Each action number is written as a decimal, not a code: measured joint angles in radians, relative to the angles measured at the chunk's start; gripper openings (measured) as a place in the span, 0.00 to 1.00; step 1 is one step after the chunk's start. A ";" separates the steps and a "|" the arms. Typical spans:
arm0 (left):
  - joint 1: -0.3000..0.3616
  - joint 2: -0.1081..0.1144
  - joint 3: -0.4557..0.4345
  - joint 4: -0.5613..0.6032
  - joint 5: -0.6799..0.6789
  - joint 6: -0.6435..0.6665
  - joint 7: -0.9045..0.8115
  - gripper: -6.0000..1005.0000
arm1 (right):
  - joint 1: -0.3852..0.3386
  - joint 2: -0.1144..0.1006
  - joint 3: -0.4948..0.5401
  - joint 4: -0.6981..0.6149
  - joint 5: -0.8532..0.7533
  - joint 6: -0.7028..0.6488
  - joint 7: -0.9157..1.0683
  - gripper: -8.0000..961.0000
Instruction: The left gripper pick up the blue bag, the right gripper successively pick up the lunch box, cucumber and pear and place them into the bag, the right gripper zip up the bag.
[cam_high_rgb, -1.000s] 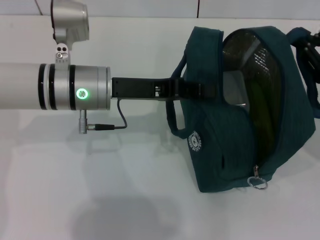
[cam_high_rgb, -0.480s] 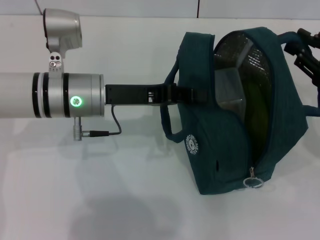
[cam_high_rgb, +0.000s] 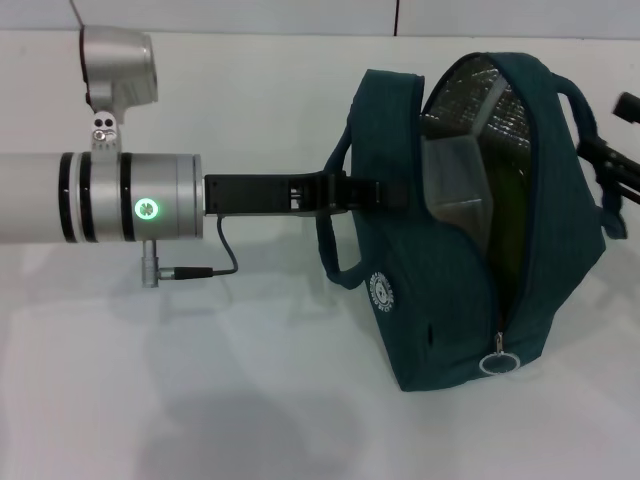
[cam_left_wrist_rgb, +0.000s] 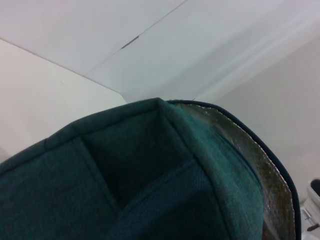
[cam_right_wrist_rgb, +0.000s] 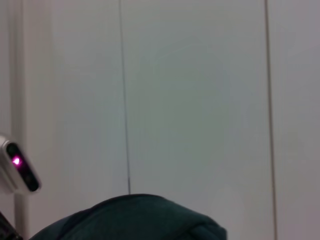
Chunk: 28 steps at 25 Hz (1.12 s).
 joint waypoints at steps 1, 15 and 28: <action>0.003 0.000 0.000 0.000 0.000 0.000 0.000 0.04 | -0.009 0.002 0.012 0.000 -0.001 -0.008 -0.002 0.60; 0.027 0.003 0.000 -0.002 -0.019 -0.009 0.012 0.05 | -0.069 0.021 0.085 0.023 -0.172 -0.559 -0.129 0.70; 0.030 0.003 0.000 -0.001 -0.019 -0.009 0.012 0.05 | -0.054 0.008 0.087 0.140 -0.400 -0.512 -0.125 0.69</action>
